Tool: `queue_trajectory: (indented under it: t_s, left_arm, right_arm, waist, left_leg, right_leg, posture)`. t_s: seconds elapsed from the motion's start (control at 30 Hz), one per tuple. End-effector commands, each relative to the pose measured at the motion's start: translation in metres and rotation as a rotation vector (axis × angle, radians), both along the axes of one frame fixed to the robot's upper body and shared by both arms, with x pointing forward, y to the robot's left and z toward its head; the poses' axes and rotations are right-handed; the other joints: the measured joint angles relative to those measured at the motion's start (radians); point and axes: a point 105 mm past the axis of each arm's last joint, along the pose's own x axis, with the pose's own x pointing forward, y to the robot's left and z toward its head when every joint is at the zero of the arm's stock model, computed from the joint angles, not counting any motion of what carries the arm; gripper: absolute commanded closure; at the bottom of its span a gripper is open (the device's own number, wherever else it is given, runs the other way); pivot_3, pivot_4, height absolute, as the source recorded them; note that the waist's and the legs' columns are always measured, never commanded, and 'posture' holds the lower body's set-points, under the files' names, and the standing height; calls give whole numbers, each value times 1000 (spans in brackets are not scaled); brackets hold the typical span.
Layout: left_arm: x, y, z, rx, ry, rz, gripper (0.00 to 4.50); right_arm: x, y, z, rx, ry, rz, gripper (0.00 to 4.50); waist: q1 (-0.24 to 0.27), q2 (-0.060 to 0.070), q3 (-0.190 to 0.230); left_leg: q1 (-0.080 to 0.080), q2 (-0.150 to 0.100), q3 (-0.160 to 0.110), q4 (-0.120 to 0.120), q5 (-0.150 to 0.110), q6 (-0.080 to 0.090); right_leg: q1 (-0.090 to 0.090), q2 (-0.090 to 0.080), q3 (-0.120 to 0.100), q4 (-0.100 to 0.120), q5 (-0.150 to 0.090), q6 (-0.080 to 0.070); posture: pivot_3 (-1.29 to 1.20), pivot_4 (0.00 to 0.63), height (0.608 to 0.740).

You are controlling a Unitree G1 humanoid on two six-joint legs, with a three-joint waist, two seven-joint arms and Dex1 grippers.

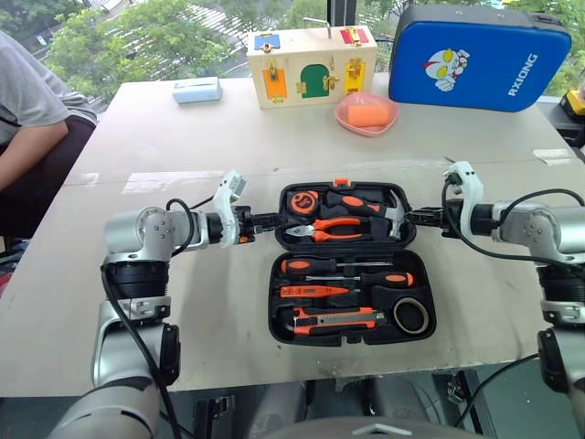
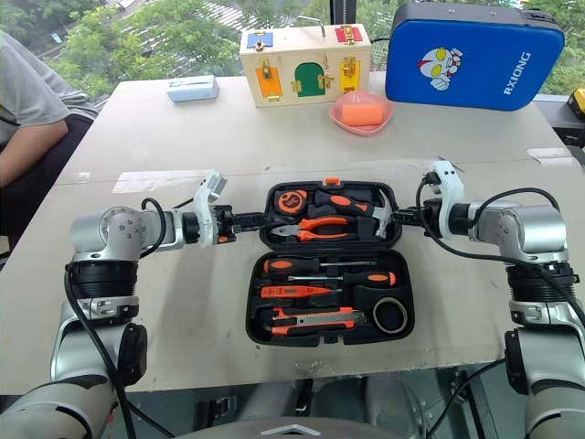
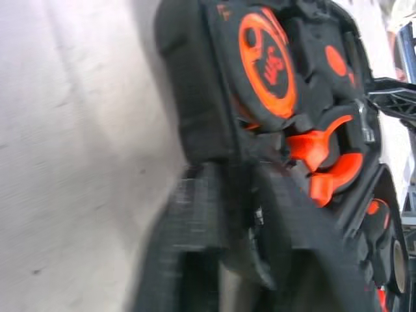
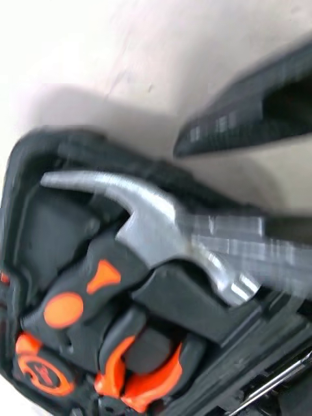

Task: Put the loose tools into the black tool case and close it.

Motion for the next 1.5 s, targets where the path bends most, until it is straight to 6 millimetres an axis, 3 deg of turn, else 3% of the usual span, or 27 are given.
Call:
queue_trajectory:
  t_s: [0.03,0.17,0.33,0.53,0.63,0.77,0.97,1.17,1.33,1.4,1.5]
  left_arm:
    - [-4,-4,-5,21,2,-17,4469]
    - [-3,-5,-3,28,-39,-12,4469]
    - [-4,-15,34,31,-324,-44,4469]
    - [-15,-21,72,135,-737,-46,4469]
    - [-19,-24,80,185,-893,-49,4469]
    - [-18,-24,81,337,-1123,-37,4469]
    - [-25,-22,54,532,-1342,-121,4469]
    - [-50,-2,29,755,-1601,-222,4469]
    - [-75,13,20,791,-1598,-265,4469]
    - [-90,20,25,739,-1513,-276,3641]
    - [-118,37,40,661,-1324,-231,2441]
  right_arm:
    - [-2,-6,-11,-74,-2,-7,4494]
    - [-2,-6,-8,-89,-42,5,4494]
    - [0,0,14,-70,-182,45,4494]
    - [8,3,68,-103,-627,8,4494]
    - [5,6,77,-94,-738,21,4494]
    - [-5,11,90,-177,-1008,90,4494]
    - [-14,10,60,-379,-1172,216,4494]
    - [-44,2,13,-594,-1301,477,4494]
    - [-55,-12,12,-620,-1300,516,4494]
    - [-64,-21,13,-550,-1166,534,4500]
    - [-86,-38,16,-478,-926,623,3614]
  waist:
    - [1,-3,-2]
    - [1,-2,-3]
    - [2,-2,-3]
    - [0,-3,-1]
    - [0,-2,-1]
    - [2,-2,-1]
    - [1,-2,-1]
    - [5,-2,-1]
    - [-4,-2,-1]
    - [-7,-2,-1]
    - [-8,0,1]
  left_leg:
    - [0,0,0,0,0,0]
    - [0,0,-1,0,0,0]
    - [-1,0,-1,0,0,0]
    - [-1,0,0,0,0,0]
    - [-1,0,1,-2,0,0]
    - [-1,0,1,-4,0,0]
    - [-1,0,2,-4,0,0]
    - [0,0,2,-4,0,0]
    - [2,1,5,-4,0,0]
    - [2,1,5,-4,0,0]
    - [0,3,6,-6,0,0]
  right_leg:
    - [0,0,0,0,0,0]
    - [0,0,0,0,0,0]
    - [0,-1,0,0,0,0]
    - [-1,0,1,0,0,0]
    - [-2,0,2,-1,0,0]
    - [-2,0,1,-2,0,0]
    - [-2,0,2,-2,0,0]
    - [-2,1,2,-2,0,0]
    - [-1,2,6,-1,0,0]
    - [-2,2,8,-1,0,0]
    - [-5,3,12,-1,0,0]
  posture:
    - [0,150,735]
    - [0,150,735]
    - [0,150,735]
    - [0,150,735]
    - [0,150,735]
    - [0,150,735]
    - [0,150,735]
    - [0,150,735]
    - [0,150,735]
    - [0,150,735]
    - [0,150,735]
